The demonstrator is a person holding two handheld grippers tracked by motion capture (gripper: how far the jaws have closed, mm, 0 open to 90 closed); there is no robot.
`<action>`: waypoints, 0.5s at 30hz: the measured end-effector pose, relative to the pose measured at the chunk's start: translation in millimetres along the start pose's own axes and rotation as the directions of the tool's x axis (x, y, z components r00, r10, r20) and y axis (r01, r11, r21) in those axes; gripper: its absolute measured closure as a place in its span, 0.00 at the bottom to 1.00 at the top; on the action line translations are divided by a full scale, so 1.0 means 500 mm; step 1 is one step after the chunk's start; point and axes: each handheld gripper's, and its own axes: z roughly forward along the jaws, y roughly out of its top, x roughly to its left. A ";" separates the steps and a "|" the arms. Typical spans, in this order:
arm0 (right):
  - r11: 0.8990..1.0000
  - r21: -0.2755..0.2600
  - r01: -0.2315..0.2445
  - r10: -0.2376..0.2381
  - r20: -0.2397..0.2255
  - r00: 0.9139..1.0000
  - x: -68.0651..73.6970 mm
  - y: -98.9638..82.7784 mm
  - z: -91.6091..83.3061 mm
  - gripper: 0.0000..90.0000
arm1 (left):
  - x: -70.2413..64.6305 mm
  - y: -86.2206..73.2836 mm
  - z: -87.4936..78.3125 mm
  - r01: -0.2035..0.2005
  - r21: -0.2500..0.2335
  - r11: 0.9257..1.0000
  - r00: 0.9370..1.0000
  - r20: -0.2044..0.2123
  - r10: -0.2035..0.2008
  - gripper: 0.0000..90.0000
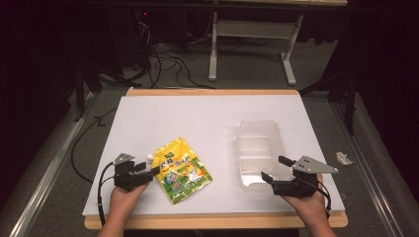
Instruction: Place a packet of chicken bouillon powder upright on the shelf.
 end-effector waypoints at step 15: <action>1.000 0.008 -0.017 0.017 0.016 1.000 -0.001 -0.007 -0.004 0.17 | 0.003 0.005 0.022 0.094 0.027 0.995 0.995 0.024 -0.095 0.60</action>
